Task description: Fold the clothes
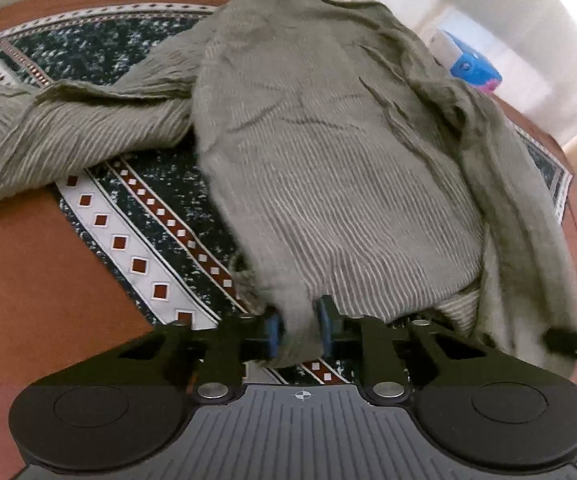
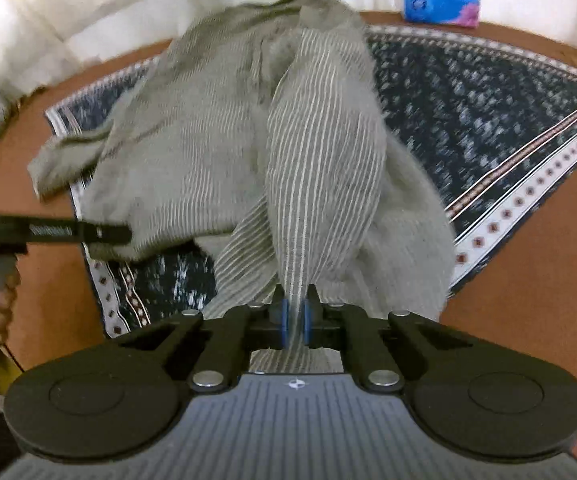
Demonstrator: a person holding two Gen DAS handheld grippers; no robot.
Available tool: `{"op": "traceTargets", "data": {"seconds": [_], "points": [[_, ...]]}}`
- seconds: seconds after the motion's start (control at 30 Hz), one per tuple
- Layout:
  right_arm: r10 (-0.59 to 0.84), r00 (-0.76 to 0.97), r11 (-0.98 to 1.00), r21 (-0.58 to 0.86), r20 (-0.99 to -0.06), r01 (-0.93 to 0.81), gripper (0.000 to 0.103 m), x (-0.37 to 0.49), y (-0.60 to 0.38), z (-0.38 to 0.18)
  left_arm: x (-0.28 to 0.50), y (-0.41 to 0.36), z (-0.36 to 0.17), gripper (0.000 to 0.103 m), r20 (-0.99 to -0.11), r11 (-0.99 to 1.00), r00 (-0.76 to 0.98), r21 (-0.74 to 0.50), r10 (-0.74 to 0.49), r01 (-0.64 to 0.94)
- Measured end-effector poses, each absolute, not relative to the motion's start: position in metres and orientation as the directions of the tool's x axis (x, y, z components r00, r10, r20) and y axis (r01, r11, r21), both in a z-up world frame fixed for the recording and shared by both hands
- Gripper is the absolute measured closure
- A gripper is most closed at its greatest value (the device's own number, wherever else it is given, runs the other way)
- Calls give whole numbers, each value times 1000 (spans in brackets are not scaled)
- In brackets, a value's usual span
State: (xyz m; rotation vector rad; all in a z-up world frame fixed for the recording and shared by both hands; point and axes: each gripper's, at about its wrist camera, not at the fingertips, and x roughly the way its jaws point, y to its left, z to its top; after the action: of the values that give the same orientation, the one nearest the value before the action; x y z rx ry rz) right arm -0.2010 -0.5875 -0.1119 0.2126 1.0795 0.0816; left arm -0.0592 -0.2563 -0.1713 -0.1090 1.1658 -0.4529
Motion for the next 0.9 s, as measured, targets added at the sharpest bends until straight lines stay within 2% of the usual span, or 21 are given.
{"op": "traceTargets", "data": {"seconds": [0.1,0.23,0.37,0.47,0.77,0.8,0.83,0.87,0.9], "points": [[147,513,979,198,-846,45,96,-202,-612,-82,-59,-249,-161,99,-843,905,351,-323,-408,277],[27,576,993,88,-817,78,96,-199,-656,-43,-60,-245,-146,101,-827,906,392,-302,-403,296],[-128,598,990,-62,-791,131,97,-183,-702,-27,-60,-248,-141,101,-825,910,406,-285,-392,300],[-195,582,979,-121,-789,165,97,-163,-736,-31,-59,-247,-139,101,-827,917,417,-273,-378,289],[-102,528,955,66,-843,289,95,-147,-783,-64,-53,-242,-139,101,-825,930,436,-276,-359,245],[-86,517,952,84,-852,295,93,-148,-785,-69,-52,-243,-140,99,-824,928,433,-282,-365,245],[-83,508,949,87,-857,302,92,-150,-785,-73,-52,-243,-141,83,-825,922,418,-298,-379,247],[-86,500,948,83,-862,306,91,-152,-784,-77,-51,-244,-142,73,-826,917,405,-313,-392,249],[-81,492,949,84,-867,305,90,-154,-783,-81,-52,-245,-143,71,-828,916,400,-316,-394,249]]}}
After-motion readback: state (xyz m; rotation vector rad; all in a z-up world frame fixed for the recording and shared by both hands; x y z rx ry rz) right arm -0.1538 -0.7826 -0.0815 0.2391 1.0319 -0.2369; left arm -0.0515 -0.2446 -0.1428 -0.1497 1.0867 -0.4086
